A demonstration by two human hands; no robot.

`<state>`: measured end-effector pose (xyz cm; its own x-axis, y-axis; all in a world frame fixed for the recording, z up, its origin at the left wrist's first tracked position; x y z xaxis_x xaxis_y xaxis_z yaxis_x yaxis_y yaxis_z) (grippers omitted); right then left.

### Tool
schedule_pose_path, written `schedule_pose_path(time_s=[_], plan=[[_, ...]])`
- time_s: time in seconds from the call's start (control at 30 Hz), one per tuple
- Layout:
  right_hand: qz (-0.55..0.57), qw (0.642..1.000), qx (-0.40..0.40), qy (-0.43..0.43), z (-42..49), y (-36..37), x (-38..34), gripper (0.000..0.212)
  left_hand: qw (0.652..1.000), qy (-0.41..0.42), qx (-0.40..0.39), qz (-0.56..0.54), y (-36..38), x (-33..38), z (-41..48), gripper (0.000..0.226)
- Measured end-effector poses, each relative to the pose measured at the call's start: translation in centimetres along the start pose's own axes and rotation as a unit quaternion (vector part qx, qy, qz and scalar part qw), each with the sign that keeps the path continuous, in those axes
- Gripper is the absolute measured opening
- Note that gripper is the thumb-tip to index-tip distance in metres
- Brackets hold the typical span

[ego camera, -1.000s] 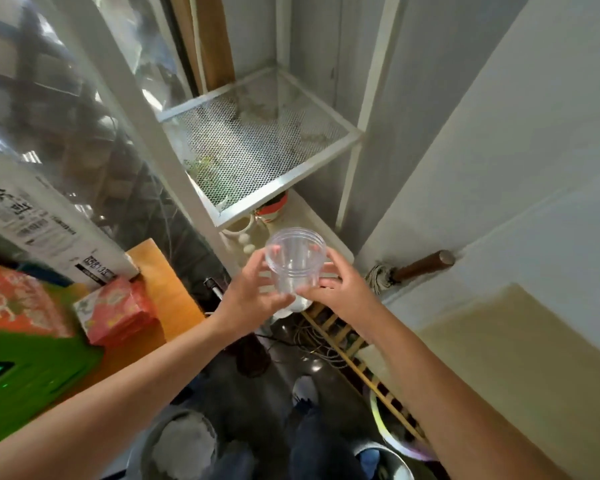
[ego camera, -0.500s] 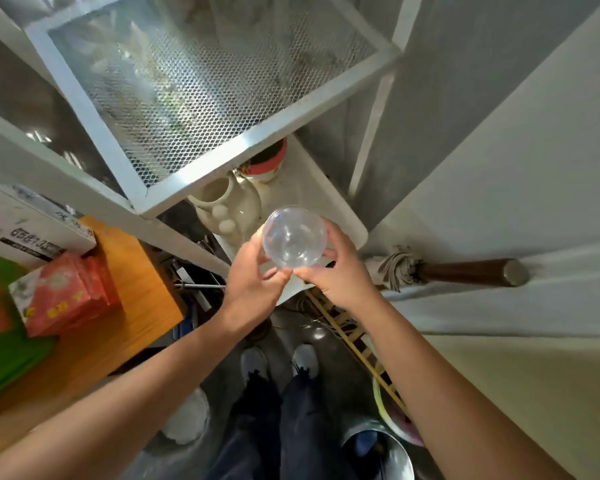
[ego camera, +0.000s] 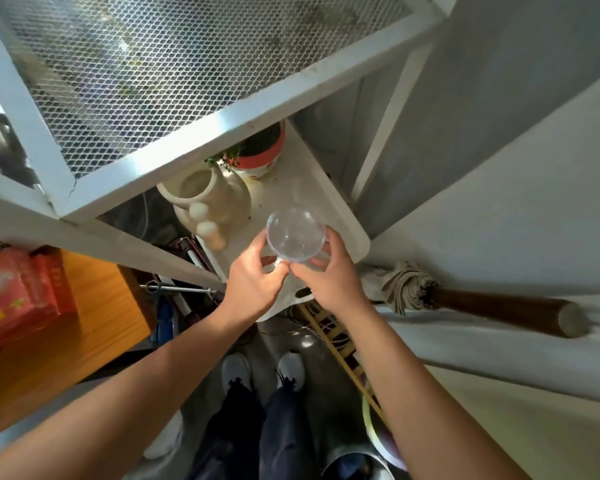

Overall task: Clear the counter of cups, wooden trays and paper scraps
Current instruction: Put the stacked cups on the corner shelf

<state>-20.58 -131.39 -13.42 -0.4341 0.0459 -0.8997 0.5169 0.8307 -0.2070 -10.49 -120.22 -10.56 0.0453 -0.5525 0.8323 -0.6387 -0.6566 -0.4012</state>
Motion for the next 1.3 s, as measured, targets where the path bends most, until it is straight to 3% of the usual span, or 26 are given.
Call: schedule_pose_path(time_s=[0.3, 0.57, 0.77, 0.87, 1.03, 1.3], plan=[[0.013, 1.000, 0.001, 0.028, -1.0, 0.0, 0.2, 0.080, 0.999, -0.025, 0.002, 0.022, -1.6, -0.2, -0.7, 0.066], [-0.044, 0.998, 0.015, 0.031, -2.5, -1.5, -2.0, 0.058, 0.997, -0.066, 0.000, 0.041, -3.3, 1.8, -2.8, 0.070], [-0.099, 0.995, 0.005, 0.024, -5.4, -0.9, -4.2, 0.038, 0.992, -0.067, -0.001, 0.107, -6.3, 2.9, -6.8, 0.036], [-0.209, 0.976, -0.054, -0.030, -7.9, 0.8, -6.4, 0.024, 0.978, -0.054, 0.000, 0.204, -8.4, 4.1, -9.9, 0.027], [-0.334, 0.932, -0.125, -0.054, -13.0, 4.5, -9.1, 0.026, 0.950, -0.032, 0.013, 0.311, -12.6, 5.0, -15.6, 0.015], [-0.381, 0.892, -0.184, -0.159, -22.8, 18.7, -14.3, 0.031, 0.945, -0.052, 0.109, 0.303, -26.0, -2.6, -27.9, 0.023]])
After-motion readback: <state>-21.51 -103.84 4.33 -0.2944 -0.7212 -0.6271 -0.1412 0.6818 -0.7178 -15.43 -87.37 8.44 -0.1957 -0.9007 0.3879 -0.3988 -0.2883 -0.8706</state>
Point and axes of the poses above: each hand's wrist, its own z-axis towards the middle knuckle, its own y-axis out of the palm, x = y × z, the point moved 10 cm from there along z, towards the middle knuckle, and after that the axes turned 9 degrees about -y, right-handed, at the moved point
